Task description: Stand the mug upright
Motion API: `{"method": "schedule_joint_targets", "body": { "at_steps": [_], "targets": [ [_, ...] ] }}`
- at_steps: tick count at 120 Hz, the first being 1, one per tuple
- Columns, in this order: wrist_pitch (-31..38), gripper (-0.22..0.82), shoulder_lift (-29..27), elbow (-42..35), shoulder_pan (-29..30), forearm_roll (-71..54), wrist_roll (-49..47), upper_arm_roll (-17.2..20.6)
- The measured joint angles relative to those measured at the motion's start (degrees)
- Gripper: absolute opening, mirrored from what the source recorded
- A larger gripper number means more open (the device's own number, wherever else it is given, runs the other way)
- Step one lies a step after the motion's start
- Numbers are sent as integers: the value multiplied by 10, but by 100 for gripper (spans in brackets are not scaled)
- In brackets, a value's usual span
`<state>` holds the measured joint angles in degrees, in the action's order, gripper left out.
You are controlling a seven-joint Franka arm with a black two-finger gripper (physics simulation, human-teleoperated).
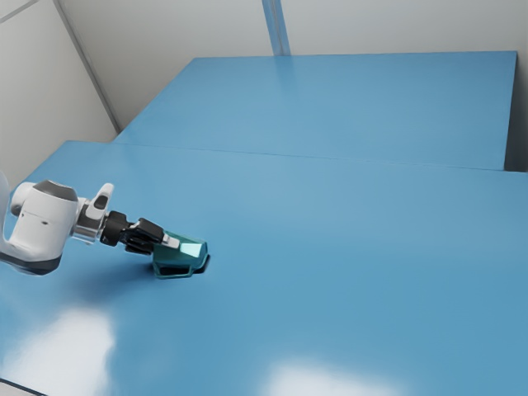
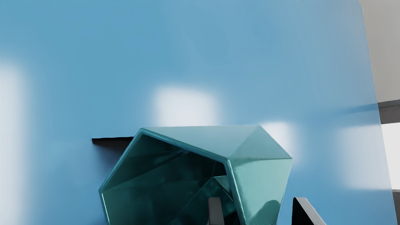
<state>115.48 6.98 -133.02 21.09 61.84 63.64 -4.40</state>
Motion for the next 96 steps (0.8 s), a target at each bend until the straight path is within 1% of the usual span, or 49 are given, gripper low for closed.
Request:
{"method": "schedule_joint_targets", "body": {
  "at_steps": [6, 14, 40, 71, 96],
  "targets": [
    [0, 6, -1, 0, 0, 0, 1, 0],
    [1, -1, -4, 0, 0, 0, 2, 0],
    [5, -12, -24, 0, -5, -1, 3, 3],
    [17, -16, -68, 1, -41, -13, -2, 2],
    [32, -17, -108, 5, -91, -88, -27, -1]
  ]
}}
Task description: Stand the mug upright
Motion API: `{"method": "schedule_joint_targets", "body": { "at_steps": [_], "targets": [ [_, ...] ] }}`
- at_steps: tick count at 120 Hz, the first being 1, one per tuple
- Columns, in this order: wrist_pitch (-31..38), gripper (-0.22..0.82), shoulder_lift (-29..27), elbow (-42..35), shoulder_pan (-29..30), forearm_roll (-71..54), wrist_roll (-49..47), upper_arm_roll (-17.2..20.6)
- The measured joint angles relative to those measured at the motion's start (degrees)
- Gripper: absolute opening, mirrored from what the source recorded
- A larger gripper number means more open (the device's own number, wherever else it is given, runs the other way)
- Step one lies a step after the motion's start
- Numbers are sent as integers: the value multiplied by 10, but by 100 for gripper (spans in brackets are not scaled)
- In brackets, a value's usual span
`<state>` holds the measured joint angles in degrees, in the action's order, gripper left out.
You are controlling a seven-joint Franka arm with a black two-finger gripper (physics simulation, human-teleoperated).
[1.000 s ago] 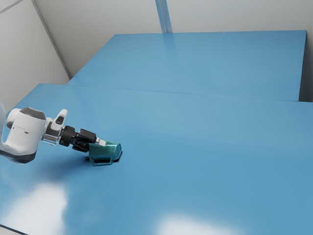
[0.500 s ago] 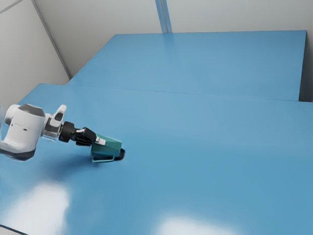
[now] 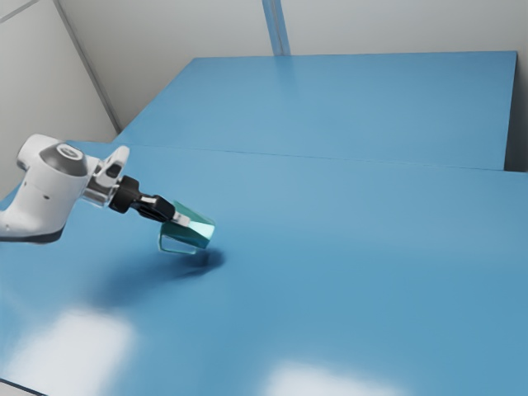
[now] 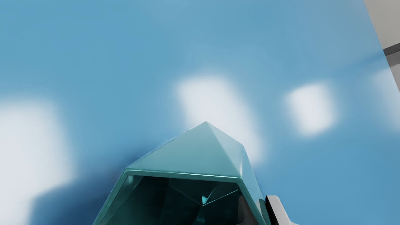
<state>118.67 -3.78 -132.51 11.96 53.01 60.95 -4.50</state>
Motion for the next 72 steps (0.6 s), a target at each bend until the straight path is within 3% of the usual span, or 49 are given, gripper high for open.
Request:
{"method": "schedule_joint_targets", "body": {
  "at_steps": [72],
  "targets": [
    [-4, -18, -69, 39, -75, -390, -185, 0]
  ]
}}
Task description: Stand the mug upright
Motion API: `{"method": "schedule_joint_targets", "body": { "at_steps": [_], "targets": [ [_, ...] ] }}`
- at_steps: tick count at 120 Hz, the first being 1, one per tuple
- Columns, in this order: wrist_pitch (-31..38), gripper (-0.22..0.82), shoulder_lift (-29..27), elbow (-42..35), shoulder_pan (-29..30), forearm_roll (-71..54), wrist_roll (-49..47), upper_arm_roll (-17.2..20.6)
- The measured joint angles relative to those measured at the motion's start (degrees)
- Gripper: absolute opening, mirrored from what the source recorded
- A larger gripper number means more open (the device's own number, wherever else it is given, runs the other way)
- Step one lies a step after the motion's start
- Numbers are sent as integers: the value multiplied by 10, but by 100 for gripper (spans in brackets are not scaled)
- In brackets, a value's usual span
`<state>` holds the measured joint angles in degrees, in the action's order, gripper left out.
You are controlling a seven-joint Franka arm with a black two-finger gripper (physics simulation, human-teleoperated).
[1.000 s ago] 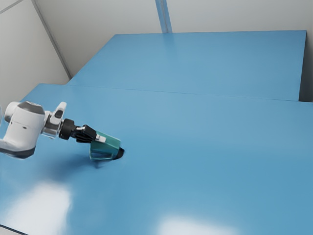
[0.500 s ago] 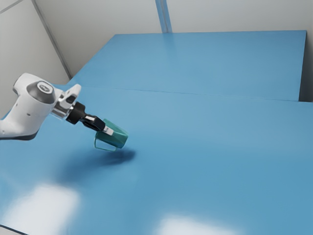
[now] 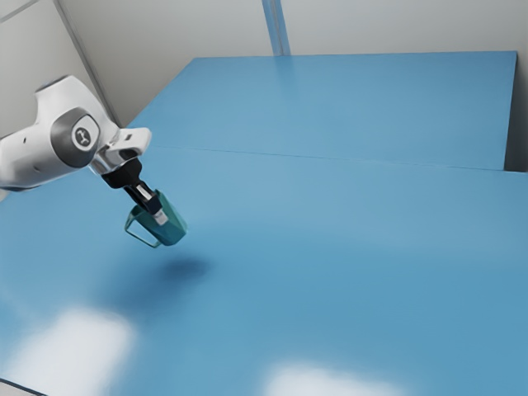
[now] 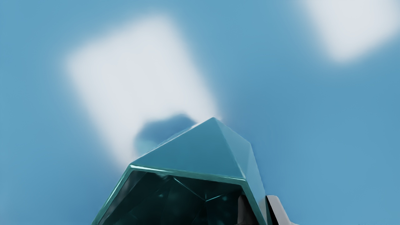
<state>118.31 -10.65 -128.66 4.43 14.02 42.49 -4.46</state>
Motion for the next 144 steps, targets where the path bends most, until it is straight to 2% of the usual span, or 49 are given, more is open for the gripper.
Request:
{"method": "schedule_joint_targets", "body": {
  "at_steps": [37, 65, 93, 144],
  "targets": [
    [3, -18, -36, -33, -27, -87, -122, 12],
    [24, -18, -42, -61, -40, -118, -209, 27],
    [58, -18, -40, -89, -45, -141, -289, 46],
    [103, -18, -7, -97, -55, -160, -397, 49]
  ]
}}
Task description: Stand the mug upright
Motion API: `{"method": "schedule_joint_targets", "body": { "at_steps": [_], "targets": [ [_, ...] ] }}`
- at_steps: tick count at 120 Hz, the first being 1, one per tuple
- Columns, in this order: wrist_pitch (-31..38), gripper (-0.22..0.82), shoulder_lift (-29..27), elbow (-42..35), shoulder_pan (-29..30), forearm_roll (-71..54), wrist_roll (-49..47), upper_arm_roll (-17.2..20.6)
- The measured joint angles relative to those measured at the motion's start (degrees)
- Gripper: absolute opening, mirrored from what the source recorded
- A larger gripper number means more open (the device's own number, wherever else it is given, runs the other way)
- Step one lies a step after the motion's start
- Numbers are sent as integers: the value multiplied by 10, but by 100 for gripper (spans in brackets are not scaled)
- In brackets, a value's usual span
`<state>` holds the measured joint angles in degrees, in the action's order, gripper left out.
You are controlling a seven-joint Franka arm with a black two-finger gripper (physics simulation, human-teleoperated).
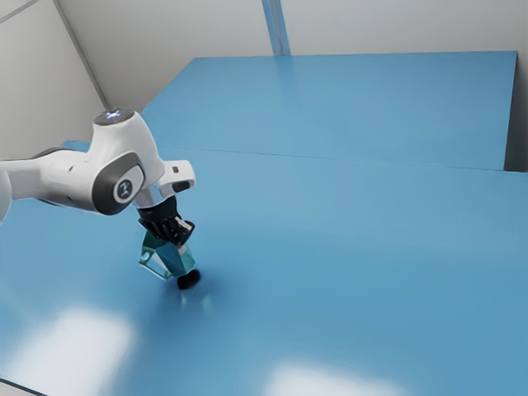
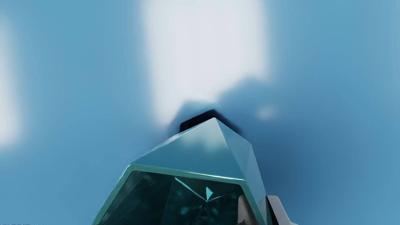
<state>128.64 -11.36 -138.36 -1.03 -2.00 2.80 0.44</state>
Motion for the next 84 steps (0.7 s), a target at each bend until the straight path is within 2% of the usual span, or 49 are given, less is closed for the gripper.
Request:
{"method": "schedule_joint_targets", "body": {
  "at_steps": [84],
  "targets": [
    [25, -16, 43, 1, -12, -17, -86, 1]
  ]
}}
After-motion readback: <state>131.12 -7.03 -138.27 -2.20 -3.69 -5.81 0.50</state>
